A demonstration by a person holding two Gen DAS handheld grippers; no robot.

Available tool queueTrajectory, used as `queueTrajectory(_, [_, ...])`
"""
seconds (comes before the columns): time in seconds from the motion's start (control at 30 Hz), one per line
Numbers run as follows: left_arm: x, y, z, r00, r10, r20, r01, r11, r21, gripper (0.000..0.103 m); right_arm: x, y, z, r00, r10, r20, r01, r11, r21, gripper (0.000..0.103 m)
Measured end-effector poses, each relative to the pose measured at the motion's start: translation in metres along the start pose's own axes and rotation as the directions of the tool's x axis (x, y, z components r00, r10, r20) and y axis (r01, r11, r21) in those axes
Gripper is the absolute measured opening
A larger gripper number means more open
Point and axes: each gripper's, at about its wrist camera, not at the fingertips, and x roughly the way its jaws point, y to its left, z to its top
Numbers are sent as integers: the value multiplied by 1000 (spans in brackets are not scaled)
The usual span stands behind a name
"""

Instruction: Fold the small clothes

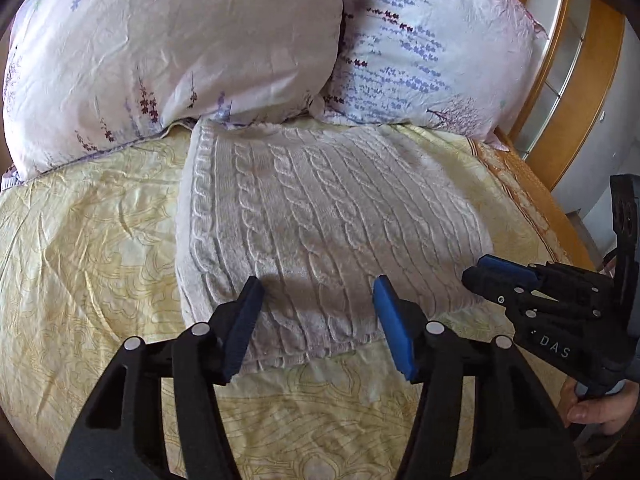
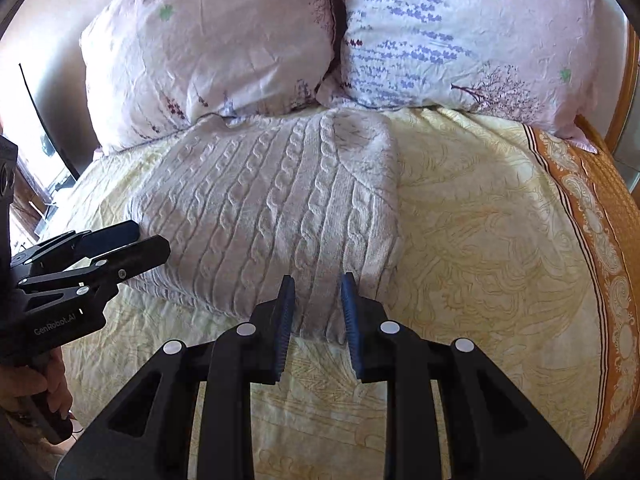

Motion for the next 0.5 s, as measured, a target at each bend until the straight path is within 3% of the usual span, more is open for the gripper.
queueTrajectory(0.17, [10, 3, -7, 999, 28, -32, -28, 1000, -6, 58, 5, 8, -5, 1000, -25, -15, 24, 999, -45, 25])
queueTrajectory(0.5, [23, -6, -12, 992, 111, -56, -107, 992, 73, 61, 5, 15, -1, 999, -53, -15, 51, 995, -91, 28])
